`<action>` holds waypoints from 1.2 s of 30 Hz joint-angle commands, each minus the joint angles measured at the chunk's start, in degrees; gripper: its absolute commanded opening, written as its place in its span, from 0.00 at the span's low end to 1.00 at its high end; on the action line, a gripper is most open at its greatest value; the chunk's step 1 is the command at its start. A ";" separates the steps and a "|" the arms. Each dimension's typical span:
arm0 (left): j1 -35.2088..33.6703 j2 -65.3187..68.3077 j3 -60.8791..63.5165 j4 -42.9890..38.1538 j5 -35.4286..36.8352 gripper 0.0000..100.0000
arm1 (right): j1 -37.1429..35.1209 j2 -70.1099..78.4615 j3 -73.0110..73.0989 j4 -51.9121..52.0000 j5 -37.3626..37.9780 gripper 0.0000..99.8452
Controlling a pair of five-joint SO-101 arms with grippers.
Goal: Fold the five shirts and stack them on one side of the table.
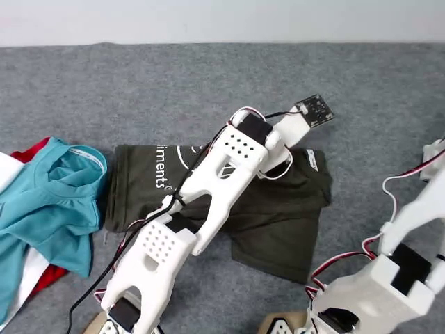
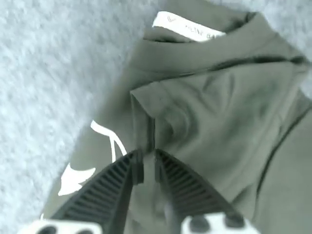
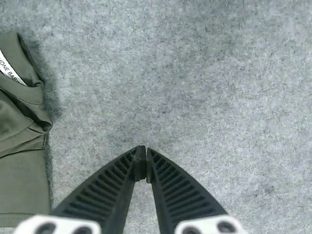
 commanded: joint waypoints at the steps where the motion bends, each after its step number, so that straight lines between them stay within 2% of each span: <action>1: 0.44 0.00 -0.31 -3.25 -0.09 0.05 | 0.22 -3.38 -1.58 2.15 0.44 0.01; 12: 3.78 4.40 -0.40 -7.47 -0.09 0.05 | 0.48 -3.30 -1.58 2.15 0.44 0.01; 26: 2.81 6.24 -3.65 -16.97 -0.26 0.05 | 0.48 -3.47 -1.58 2.24 0.44 0.01; 30: 3.16 6.33 -10.33 -14.33 -0.35 0.05 | 0.57 -3.47 -1.58 2.24 0.53 0.01; 36: 2.90 6.59 -18.51 -3.08 -2.29 0.05 | 0.57 -3.47 -1.58 2.24 0.53 0.01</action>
